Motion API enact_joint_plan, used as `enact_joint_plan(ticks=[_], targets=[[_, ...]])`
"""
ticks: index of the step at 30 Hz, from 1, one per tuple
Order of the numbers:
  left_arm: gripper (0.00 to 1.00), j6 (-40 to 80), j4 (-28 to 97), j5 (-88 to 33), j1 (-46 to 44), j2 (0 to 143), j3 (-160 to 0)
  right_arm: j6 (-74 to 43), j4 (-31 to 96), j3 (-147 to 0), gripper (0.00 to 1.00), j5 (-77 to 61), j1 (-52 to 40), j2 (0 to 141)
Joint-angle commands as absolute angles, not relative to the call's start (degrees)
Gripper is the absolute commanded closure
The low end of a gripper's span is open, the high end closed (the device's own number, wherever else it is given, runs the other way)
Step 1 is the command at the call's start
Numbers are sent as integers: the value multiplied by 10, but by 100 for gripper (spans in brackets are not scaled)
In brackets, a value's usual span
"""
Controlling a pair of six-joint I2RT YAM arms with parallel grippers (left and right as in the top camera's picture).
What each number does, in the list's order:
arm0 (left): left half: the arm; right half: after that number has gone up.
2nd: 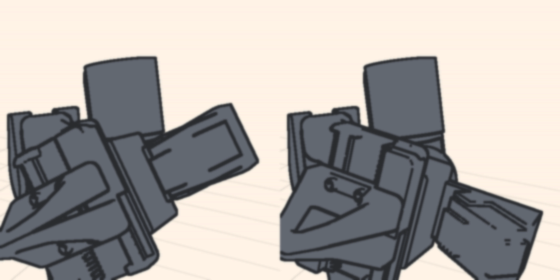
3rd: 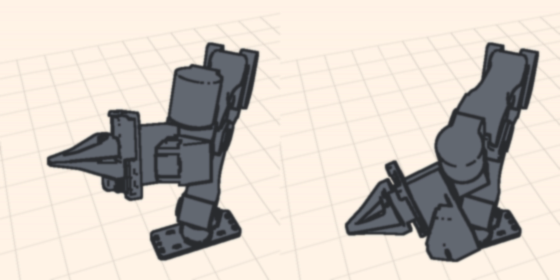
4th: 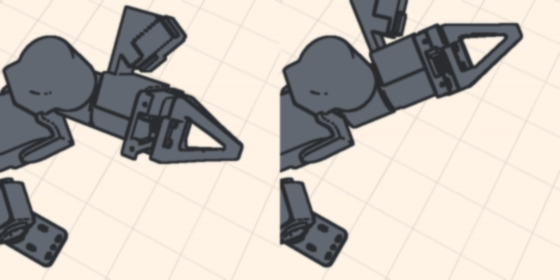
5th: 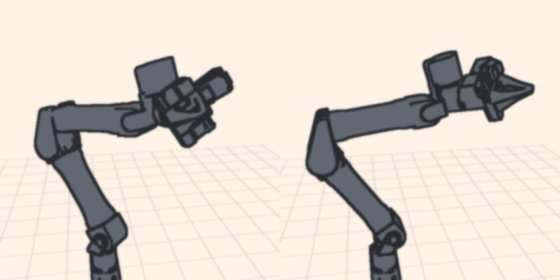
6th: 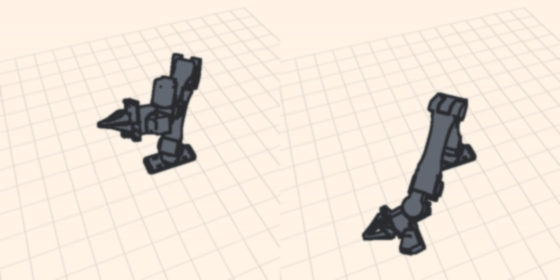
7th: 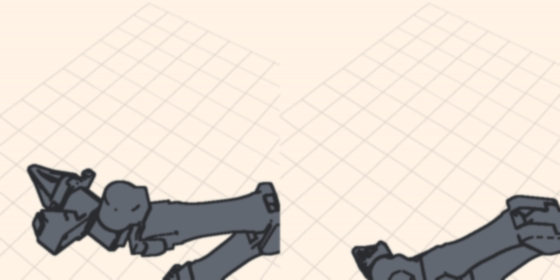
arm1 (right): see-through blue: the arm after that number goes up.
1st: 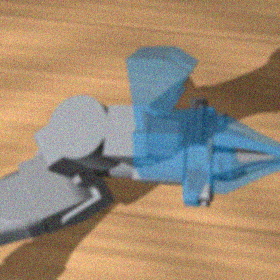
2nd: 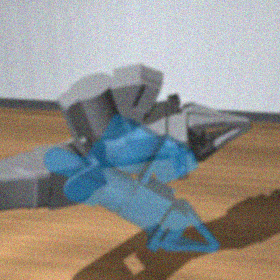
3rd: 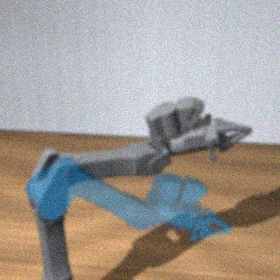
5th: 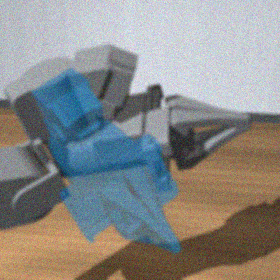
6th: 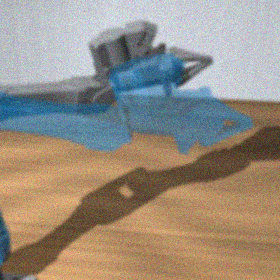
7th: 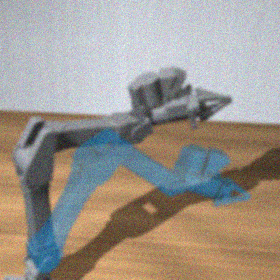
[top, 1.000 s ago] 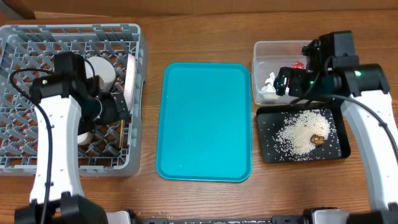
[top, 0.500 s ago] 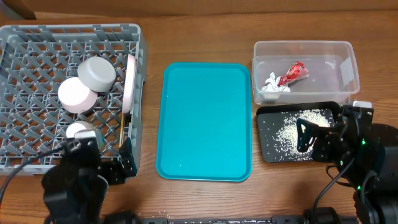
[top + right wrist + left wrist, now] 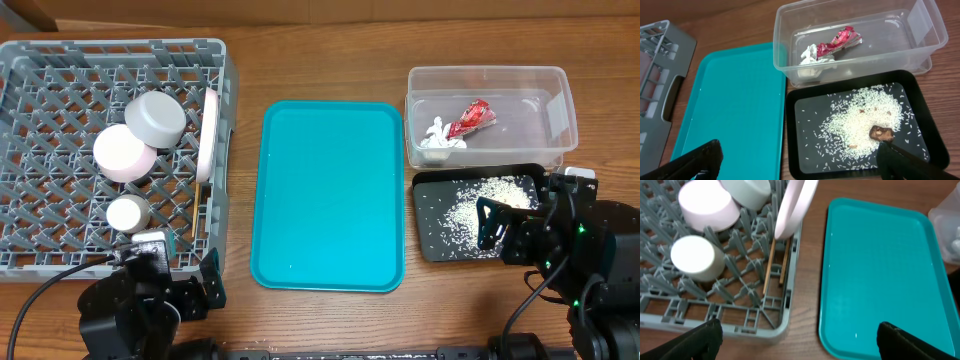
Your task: Sort waste into correct bins and load items into the dishwasher
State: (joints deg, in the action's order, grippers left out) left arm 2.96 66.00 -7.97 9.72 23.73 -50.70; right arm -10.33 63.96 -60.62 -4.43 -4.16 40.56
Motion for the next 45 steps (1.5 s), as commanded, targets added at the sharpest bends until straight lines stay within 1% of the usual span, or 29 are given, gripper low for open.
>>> enact_joint_plan(ticks=[1, 4, 7, 10, 15, 18, 19, 22, 23, 28, 31, 38, 42, 45], targets=[[0, 21, 676, -86, 96, 235, -504, -105, 637, -604, 0, -39, -41, 403], [0, 21, 677, -86, 96, 235, -504, -98, 640, -599, 0, -20, -41, 393], [0, 21, 677, -86, 96, 235, -504, -98, 611, -590, 0, -14, -41, 370], [0, 21, 677, -86, 96, 235, -504, -89, 557, -561, 0, -11, -41, 331], [0, 21, 677, -86, 96, 235, -504, -90, 446, -453, 0, -11, -41, 217], [0, 21, 677, -86, 96, 235, -504, -90, 373, -371, 0, -12, -40, 136], [0, 21, 677, -86, 96, 235, -504, -90, 317, -311, 0, -14, -38, 85], [0, 21, 677, -86, 96, 235, -504, -90, 228, -229, 0, -16, -35, 29], [0, 21, 677, -86, 96, 235, -504, -90, 163, -180, 0, -16, -35, 7], [0, 21, 677, -86, 96, 235, -504, -90, -7, -66, 0, -16, -33, 2], [0, 21, 677, -86, 96, 235, -504, -90, -73, -8, 0, -16, -32, 2], [0, 21, 677, -86, 96, 235, -504, -90, -15, -5, 0, -13, -29, 2], [0, 21, 677, -86, 96, 235, -504, -90, 47, -5, 0, -13, -29, 2], [0, 21, 677, -86, 96, 235, -504, -90, 48, -5, 0, -11, -29, 4]])
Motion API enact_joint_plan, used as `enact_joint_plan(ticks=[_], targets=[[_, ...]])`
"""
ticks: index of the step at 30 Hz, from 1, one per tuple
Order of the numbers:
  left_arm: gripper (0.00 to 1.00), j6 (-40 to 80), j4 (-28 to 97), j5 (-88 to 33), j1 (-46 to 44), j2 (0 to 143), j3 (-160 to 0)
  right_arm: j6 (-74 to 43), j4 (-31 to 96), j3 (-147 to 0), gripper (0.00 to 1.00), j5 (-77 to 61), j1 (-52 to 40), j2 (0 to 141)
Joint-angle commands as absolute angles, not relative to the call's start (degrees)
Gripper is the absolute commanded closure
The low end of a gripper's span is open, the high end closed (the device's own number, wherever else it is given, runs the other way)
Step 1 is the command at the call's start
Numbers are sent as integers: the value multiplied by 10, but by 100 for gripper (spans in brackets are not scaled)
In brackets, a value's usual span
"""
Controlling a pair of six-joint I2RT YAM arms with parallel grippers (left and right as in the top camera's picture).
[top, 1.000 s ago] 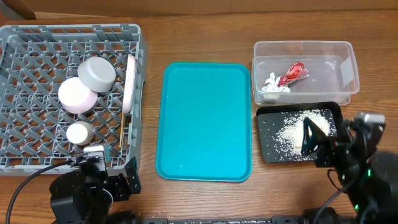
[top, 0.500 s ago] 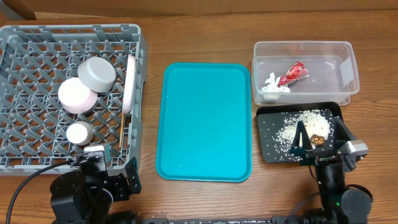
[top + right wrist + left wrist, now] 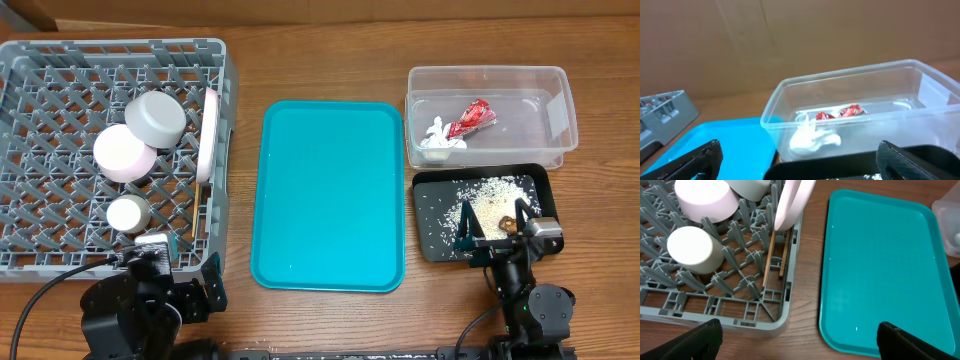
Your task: Sort waste into correct bins and load items into the dishwasher
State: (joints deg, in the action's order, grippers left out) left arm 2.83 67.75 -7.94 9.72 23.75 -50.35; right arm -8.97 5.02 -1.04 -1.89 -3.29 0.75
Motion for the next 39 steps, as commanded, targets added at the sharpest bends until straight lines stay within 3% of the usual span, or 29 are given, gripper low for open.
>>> enact_joint_plan(ticks=[1, 27, 33, 39], targets=[[0, 21, 677, -86, 96, 235, -504, -90, 48, -5, 0, -11, -29, 4], [0, 14, 672, -79, 86, 222, -496, -90, 48, -5, 0, -11, -29, 4], [0, 8, 541, -69, 30, 129, -373, -90, 48, -5, 0, -11, -29, 4], [0, 57, 310, -75, 12, 27, -169, -90, 48, -5, 0, -11, -29, 4]])
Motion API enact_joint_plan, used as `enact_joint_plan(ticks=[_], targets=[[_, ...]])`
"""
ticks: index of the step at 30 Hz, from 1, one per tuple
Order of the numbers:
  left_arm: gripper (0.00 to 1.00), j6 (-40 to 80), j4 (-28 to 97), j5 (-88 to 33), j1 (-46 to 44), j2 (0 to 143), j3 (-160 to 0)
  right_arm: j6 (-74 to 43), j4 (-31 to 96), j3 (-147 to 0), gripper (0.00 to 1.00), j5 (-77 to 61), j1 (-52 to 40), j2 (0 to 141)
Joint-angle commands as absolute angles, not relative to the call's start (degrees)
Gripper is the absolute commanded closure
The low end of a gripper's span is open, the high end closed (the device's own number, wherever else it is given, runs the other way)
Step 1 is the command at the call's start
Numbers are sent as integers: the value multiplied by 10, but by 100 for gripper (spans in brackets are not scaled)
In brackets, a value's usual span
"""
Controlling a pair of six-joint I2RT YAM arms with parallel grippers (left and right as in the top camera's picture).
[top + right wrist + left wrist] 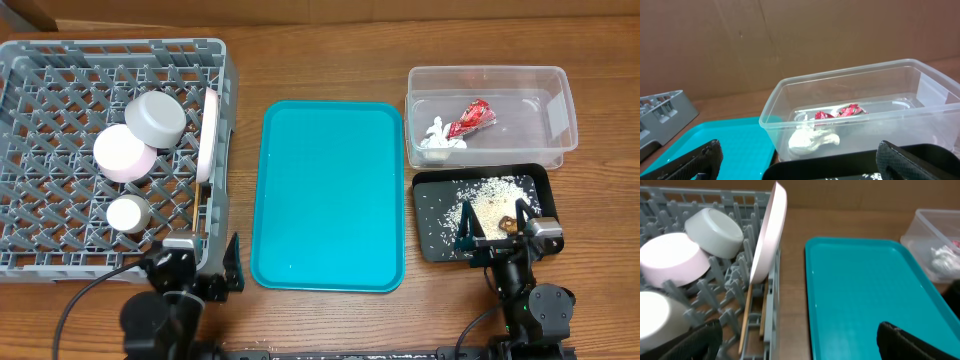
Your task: Sort waste into correct bins and load items into the dishwasher
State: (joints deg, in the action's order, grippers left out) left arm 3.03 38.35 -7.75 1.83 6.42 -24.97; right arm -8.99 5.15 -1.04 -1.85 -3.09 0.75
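The grey dishwasher rack holds a grey bowl, a pink bowl, a white cup, an upright pink plate and wooden chopsticks. The teal tray lies bare. A clear bin holds a red wrapper and white crumpled paper. A black tray carries rice and a brown scrap. My left gripper is open at the rack's front right corner. My right gripper is open low over the black tray.
Wooden table all round. A brown cardboard wall rises behind the clear bin. The rack's right wall stands close to the teal tray's left edge, with a narrow strip of table between them.
My left arm has moved right along the table's front edge and its camera now looks more level across the rack and tray. The right arm has not moved.
At first both grippers were open, the right one raised over the black tray looking down on rice and bin. Then the right arm sat low at the front edge, facing the bin. Now the left arm has shifted right and tilted level too.
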Motion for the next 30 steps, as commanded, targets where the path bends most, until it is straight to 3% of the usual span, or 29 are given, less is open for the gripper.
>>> enact_joint_plan(ticks=[1, 8, 13, 30], targets=[[0, 65, 272, -75, 12, 20, -144, -90, 48, -5, 0, -11, -29, 4], [0, 20, -12, -70, 12, 4, -1, -90, 48, -5, 0, -11, -29, 4], [0, -2, 42, -59, 11, 2, -3, -90, 48, -5, 0, -11, -29, 4], [0, -2, 39, -58, 6, 3, -3, -90, 48, -5, 0, -11, -29, 4]])
